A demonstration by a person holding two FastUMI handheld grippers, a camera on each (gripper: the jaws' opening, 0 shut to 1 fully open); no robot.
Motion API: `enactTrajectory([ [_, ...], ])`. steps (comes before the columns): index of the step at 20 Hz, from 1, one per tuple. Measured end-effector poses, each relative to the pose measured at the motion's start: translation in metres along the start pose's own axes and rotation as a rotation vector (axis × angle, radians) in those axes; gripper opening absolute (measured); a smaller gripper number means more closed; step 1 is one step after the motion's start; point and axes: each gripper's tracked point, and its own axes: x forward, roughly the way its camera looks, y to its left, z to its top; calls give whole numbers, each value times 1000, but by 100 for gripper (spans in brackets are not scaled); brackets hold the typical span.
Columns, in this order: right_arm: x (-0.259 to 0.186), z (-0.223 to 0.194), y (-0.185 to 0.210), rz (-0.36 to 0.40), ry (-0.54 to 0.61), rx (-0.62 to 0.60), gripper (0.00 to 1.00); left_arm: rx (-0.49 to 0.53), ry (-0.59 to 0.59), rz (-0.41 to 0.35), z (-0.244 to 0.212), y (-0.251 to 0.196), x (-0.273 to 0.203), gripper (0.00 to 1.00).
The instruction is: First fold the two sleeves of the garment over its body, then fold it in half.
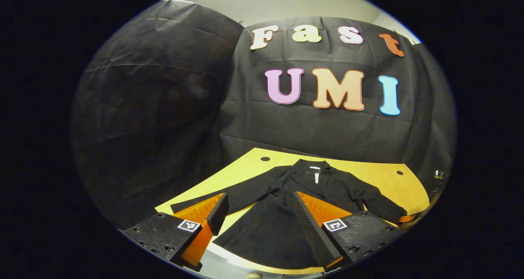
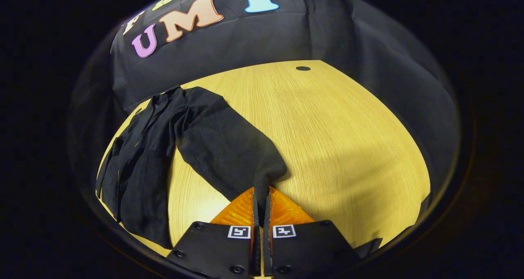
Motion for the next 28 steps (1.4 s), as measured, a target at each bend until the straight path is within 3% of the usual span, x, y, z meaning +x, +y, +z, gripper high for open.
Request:
enactTrajectory([
  [6,-12,18,5,-1,10,28,2,0,26,-42,-9,4,11,93],
  [11,-29,68,51,15,-81,28,2,-2,67,-113,-17,14,34,93],
  [15,-37,125,104,42,-170,10,2,1,89,-151,-17,27,52,93],
  [21,-35,194,221,126,-259,-122,2,-25,98,-222,-15,36,72,93],
  [28,-16,217,353,231,-270,-268,5,-8,105,-235,-12,65,87,93],
])
